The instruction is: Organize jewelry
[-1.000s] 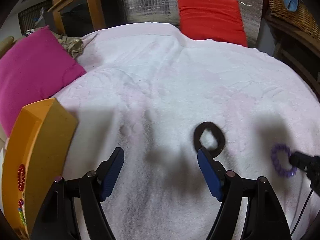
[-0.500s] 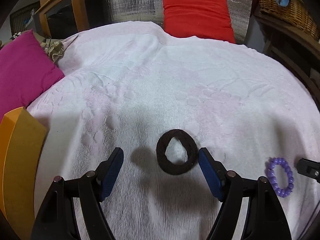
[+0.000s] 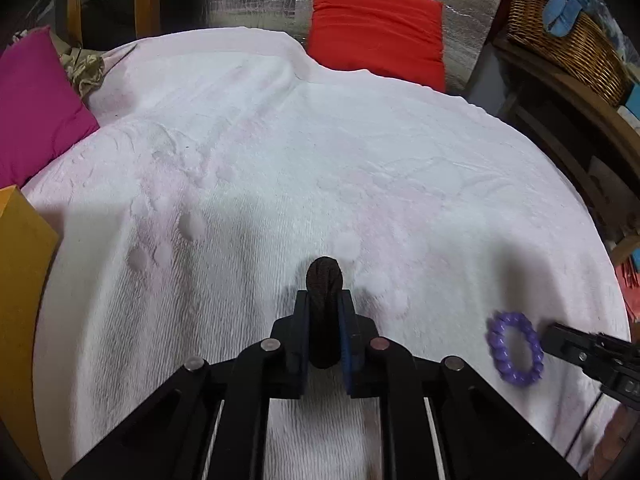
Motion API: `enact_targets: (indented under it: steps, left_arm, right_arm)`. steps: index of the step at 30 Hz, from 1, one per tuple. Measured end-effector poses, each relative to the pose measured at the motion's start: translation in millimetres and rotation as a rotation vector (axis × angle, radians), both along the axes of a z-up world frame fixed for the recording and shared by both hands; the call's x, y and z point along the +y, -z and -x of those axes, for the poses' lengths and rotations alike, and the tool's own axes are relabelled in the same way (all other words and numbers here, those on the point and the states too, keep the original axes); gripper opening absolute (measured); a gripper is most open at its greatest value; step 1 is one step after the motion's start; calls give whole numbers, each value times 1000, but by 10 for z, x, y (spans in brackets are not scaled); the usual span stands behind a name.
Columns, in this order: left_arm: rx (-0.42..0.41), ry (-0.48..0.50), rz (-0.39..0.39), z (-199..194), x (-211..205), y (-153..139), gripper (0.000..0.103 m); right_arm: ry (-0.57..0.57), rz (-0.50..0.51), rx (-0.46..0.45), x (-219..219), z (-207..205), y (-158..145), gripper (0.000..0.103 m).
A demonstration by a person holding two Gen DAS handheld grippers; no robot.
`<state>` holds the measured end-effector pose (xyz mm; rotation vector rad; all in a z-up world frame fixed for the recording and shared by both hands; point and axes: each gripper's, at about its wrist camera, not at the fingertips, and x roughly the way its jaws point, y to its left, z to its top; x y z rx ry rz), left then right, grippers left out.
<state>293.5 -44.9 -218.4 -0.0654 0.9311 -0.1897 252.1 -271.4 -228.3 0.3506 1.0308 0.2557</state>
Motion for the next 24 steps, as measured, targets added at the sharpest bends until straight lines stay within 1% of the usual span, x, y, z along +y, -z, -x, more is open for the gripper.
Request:
enact_targets:
  steps: [5,8,12,15,17,19,20,21,23,24]
  left_arm:
    - [5,28,19,229,65,-104,13]
    - [24,70,36,453,49,-149,13]
    - [13,143,22,722,-120,-235,13]
    - [17,171,17,823,-231,-245,14]
    - [46,173,6,827,-270,-174,18]
    - [79,167,2,815,-287,-103,18]
    - [91,169,-3,809,-300,-82,20]
    - [91,174,-12,814,-317,-77,21]
    - [81,189,-28,846,-351,-96,30]
    - [75,194,-30,862,-362,-108,33]
  right_arm:
    - [-18,15,-2,66,34,-15,23]
    - [-36,27,-4,132,55,-24,23]
    - [-53,44,-7,220,114,-17,23]
    - [-59,68,-22,308,155,-3,23]
    - [-60,99,-43,359,194,1,23]
    - [-62,120,-54,376,236,-13,22]
    - [-61,126,-57,377,270,-24,22]
    - [-63,130,-57,371,292,-28,21]
    - [-59,144,-52,348,334,-32,17]
    - [-52,148,-41,327,357,-32,17]
